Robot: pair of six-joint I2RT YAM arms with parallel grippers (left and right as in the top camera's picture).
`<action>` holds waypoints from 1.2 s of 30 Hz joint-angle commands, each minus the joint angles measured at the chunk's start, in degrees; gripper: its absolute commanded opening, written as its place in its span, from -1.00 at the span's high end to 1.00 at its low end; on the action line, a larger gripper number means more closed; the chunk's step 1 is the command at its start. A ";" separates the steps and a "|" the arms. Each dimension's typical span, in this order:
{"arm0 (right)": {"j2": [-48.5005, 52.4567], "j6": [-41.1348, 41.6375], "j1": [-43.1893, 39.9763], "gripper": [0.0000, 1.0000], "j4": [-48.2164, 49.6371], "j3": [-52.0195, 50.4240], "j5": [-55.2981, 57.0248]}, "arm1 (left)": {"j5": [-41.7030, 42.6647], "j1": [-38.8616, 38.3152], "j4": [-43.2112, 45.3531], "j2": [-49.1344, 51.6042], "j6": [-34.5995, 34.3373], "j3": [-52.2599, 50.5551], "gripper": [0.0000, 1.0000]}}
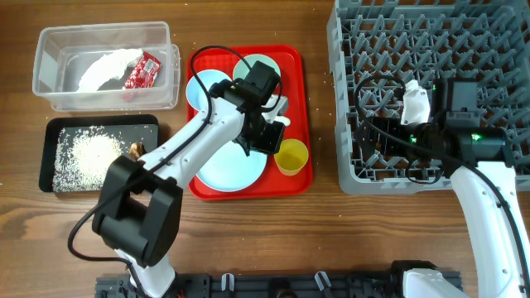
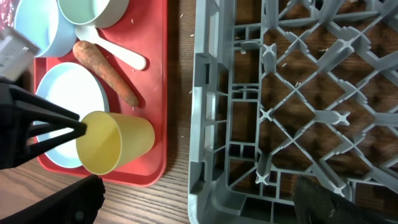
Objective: Sort waste into correct bins and load items into the dishwasher rack
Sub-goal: 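Grasp the yellow cup with the left gripper and lift it, then hand the yellow cup from the left gripper to the right gripper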
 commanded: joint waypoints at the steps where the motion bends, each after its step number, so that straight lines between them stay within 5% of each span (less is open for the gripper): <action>1: 0.39 0.85 0.28 -0.99 0.22 0.85 -0.02 | -0.59 -1.70 0.87 2.84 0.26 -0.31 0.54; 5: 0.39 0.85 0.28 -0.99 0.26 0.85 -0.04 | -2.54 -1.62 2.19 2.93 0.26 -0.31 0.92; 10: 0.37 5.09 0.28 -0.98 0.63 0.85 -0.28 | 3.72 1.70 1.95 0.72 -0.59 0.98 0.92; 18: 0.37 5.31 0.31 -0.96 14.16 0.85 -27.52 | 51.41 17.42 10.36 -4.85 -0.57 2.34 0.92; 23: 0.39 7.37 2.91 -0.98 26.43 0.85 -37.79 | 69.22 19.85 15.54 -4.81 -0.59 2.34 0.92; 36: 0.59 11.39 11.89 -0.84 41.40 0.85 -36.48 | 73.31 18.60 17.38 -4.81 -2.58 2.36 0.92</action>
